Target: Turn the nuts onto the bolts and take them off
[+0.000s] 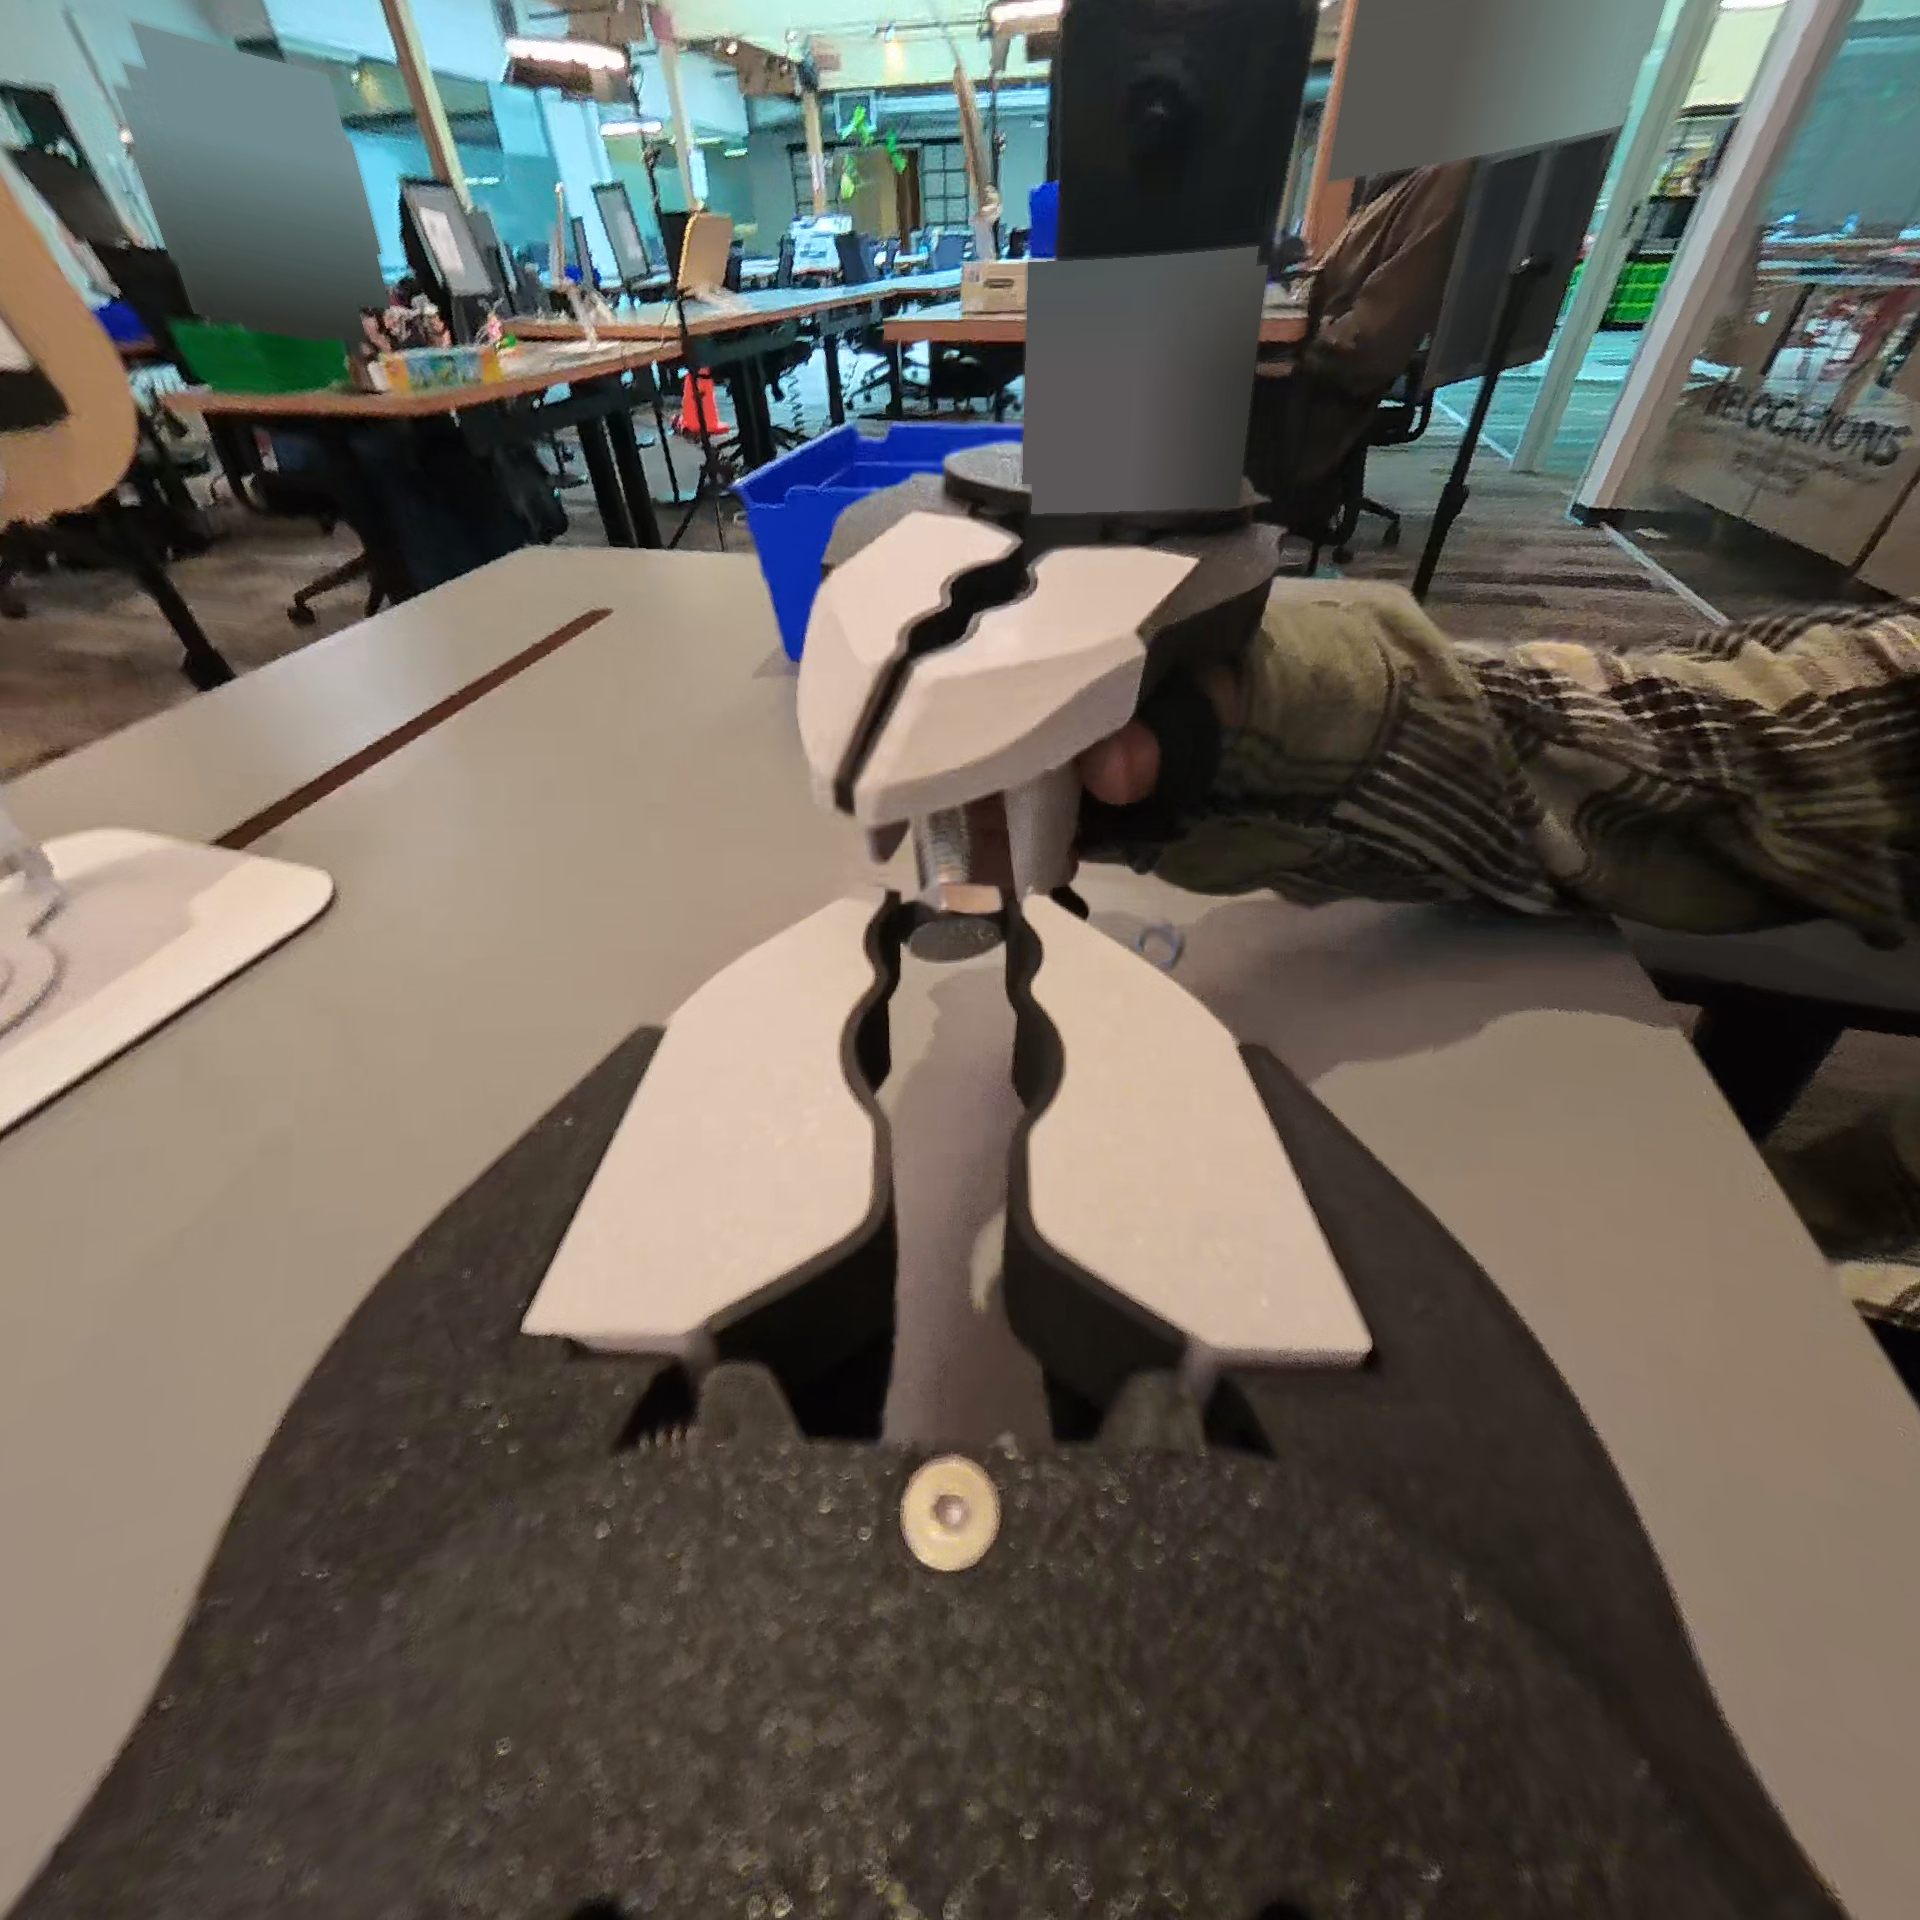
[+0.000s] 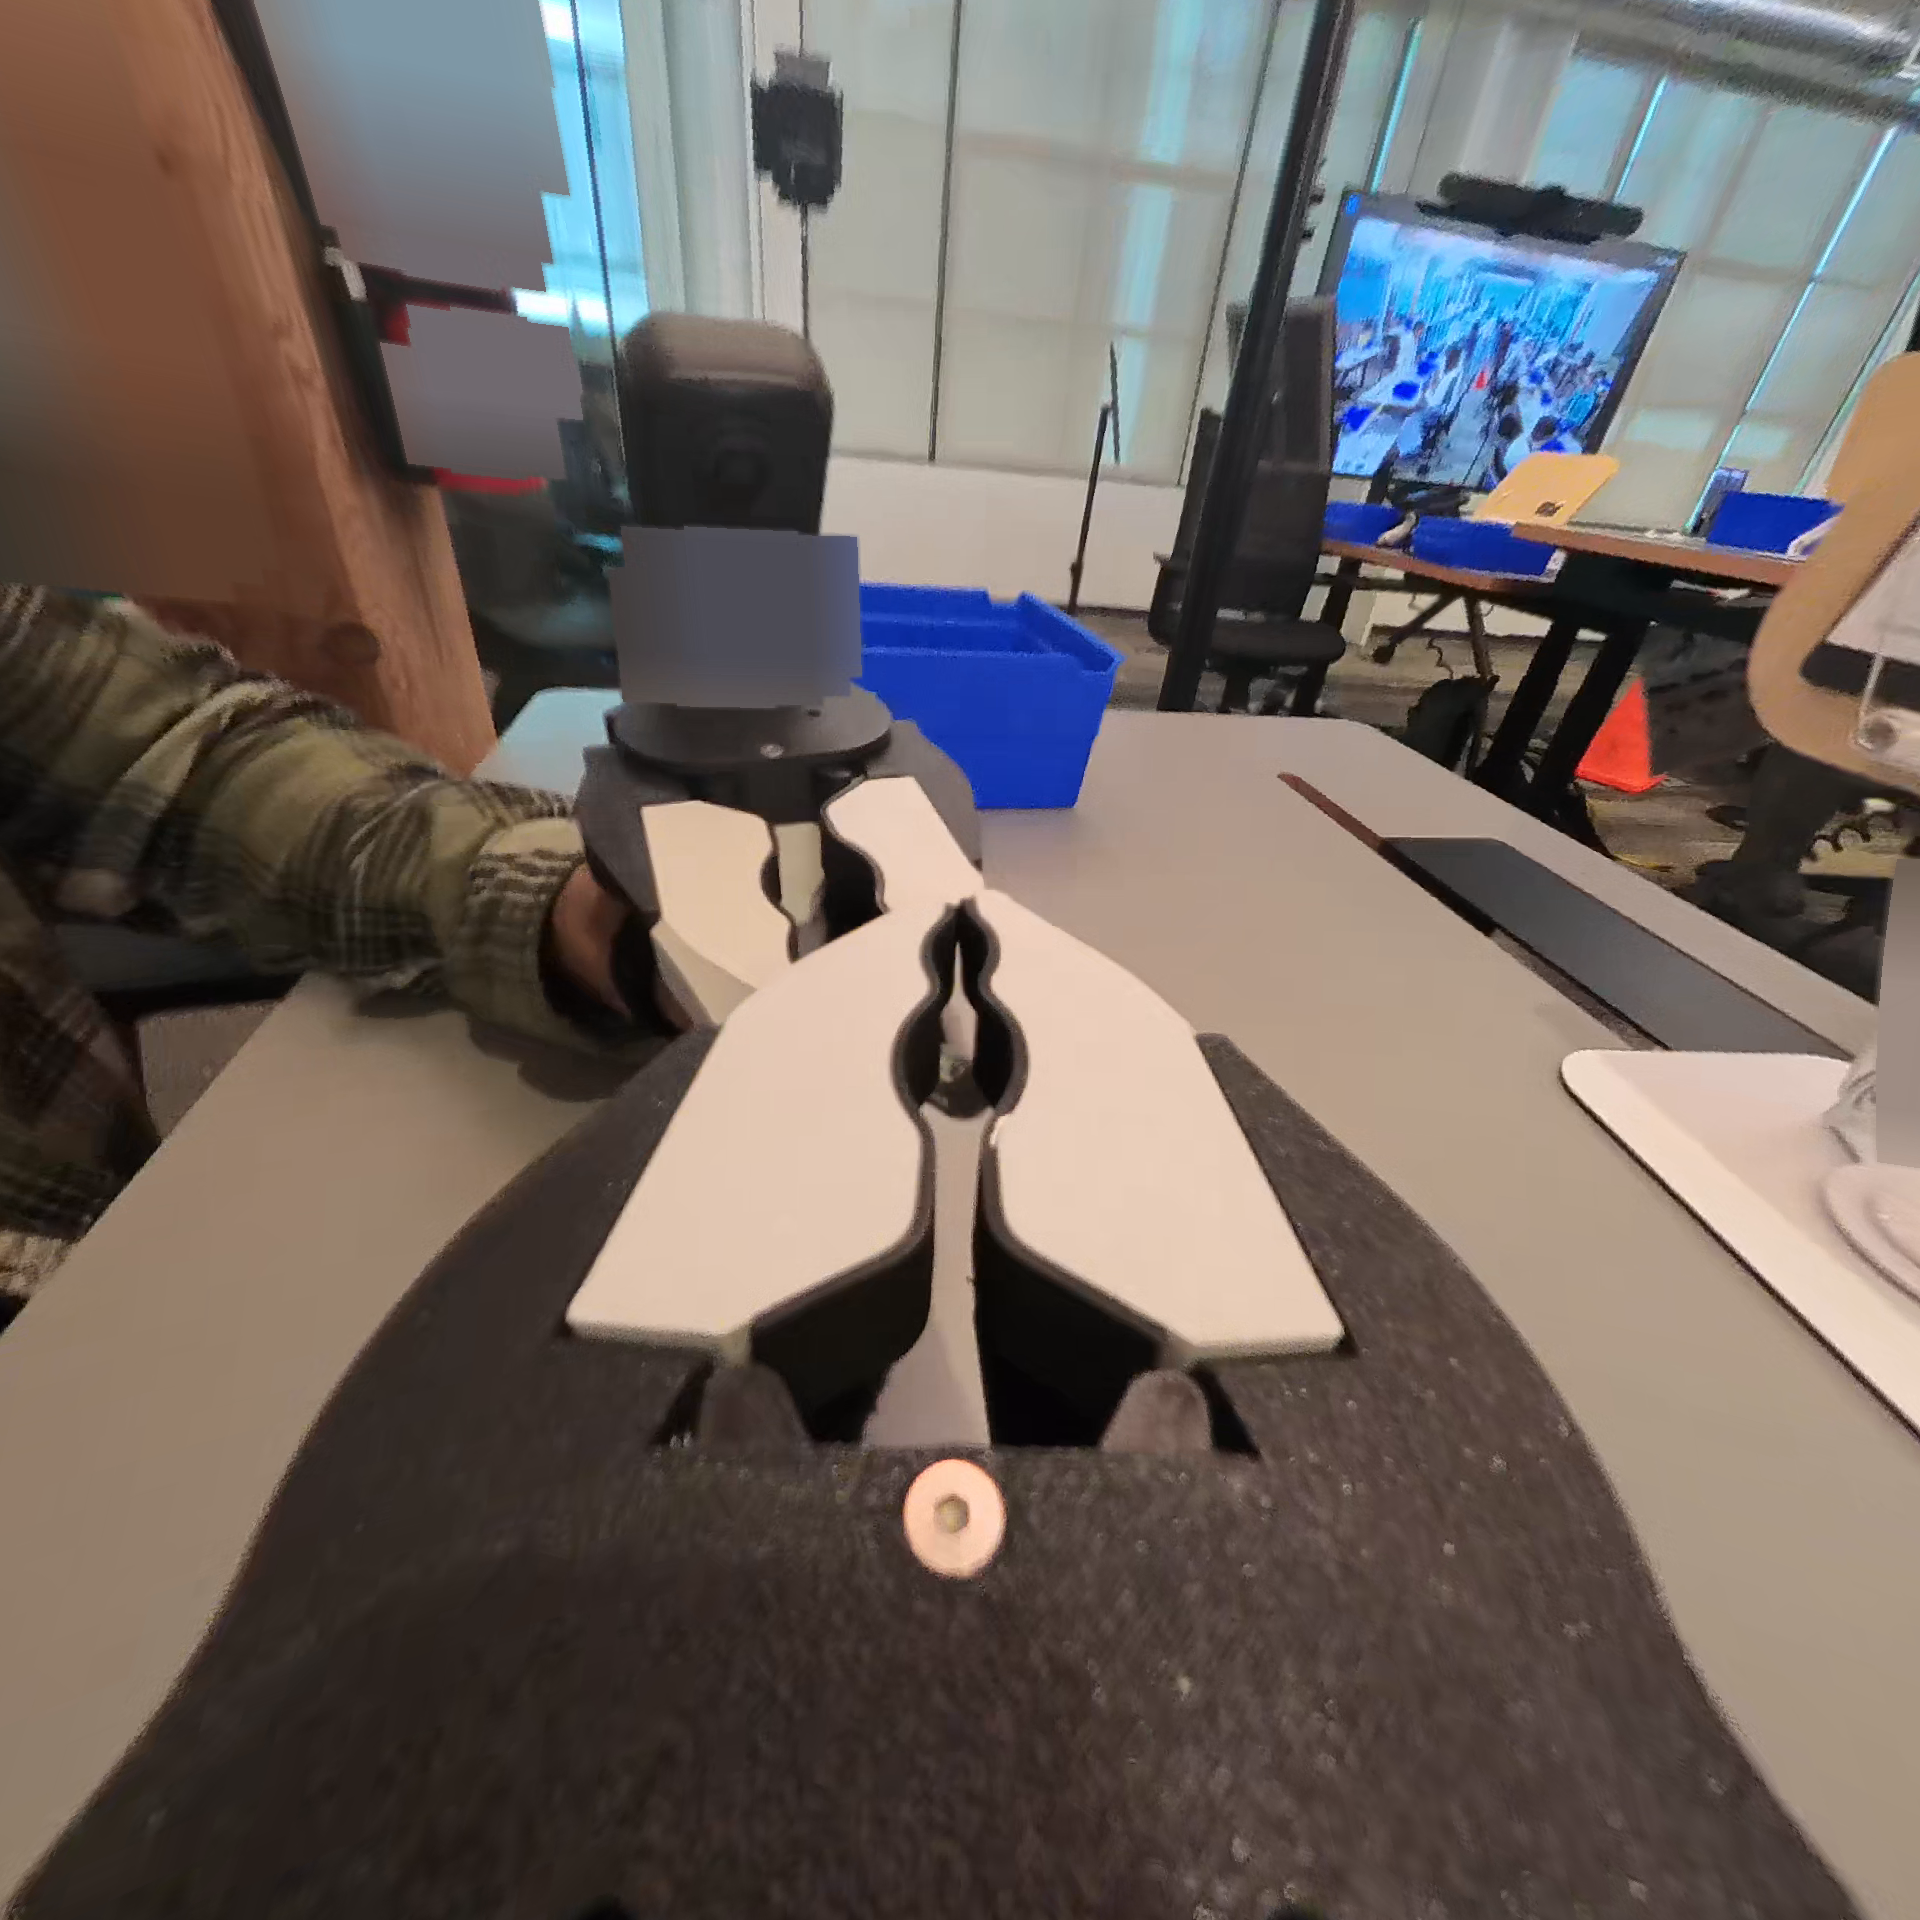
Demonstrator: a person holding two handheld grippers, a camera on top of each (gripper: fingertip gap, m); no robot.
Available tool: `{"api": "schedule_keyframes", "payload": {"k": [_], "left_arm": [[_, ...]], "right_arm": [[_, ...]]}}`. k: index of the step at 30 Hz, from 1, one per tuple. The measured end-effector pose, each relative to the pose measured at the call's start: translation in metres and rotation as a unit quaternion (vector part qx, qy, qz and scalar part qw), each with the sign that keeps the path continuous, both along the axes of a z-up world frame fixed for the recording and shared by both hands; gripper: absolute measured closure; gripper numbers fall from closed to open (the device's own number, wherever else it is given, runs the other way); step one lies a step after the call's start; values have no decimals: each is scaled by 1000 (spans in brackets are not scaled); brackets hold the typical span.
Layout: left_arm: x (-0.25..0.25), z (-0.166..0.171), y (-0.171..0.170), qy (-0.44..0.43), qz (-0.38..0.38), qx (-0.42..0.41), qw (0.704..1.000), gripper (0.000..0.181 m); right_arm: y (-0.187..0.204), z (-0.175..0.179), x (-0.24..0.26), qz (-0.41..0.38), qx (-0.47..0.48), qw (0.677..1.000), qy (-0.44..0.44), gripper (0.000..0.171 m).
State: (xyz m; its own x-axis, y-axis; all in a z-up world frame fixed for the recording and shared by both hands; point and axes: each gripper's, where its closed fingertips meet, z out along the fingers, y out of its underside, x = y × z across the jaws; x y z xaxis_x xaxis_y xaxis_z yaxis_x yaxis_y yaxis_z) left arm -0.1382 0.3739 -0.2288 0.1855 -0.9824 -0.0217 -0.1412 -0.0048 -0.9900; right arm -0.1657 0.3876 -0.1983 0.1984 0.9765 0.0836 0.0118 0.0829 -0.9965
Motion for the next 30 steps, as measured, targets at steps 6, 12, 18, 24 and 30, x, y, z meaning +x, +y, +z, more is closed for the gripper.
{"api": "schedule_keyframes", "payload": {"k": [6, 12, 18, 24, 30], "left_arm": [[-3, -6, 8, 7, 5, -15, 1000, 163], [-6, -11, 13, 10, 4, -28, 1000, 163], [-17, -6, 23, -3, 11, -29, 1000, 163], [-17, 0, 18, -9, -6, -13, 1000, 163], [-15, 2, 11, -20, -23, -6, 1000, 163]], "right_arm": [[16, 0, 15, 0, -31, 995, 90, 171], [14, 19, 34, 8, -30, 990, 135, 171], [25, -16, 88, -92, 11, 987, -135, 149], [-8, -98, 108, -22, -24, 919, -392, 135], [-12, -130, 99, 9, -62, 898, -436, 140]]}}
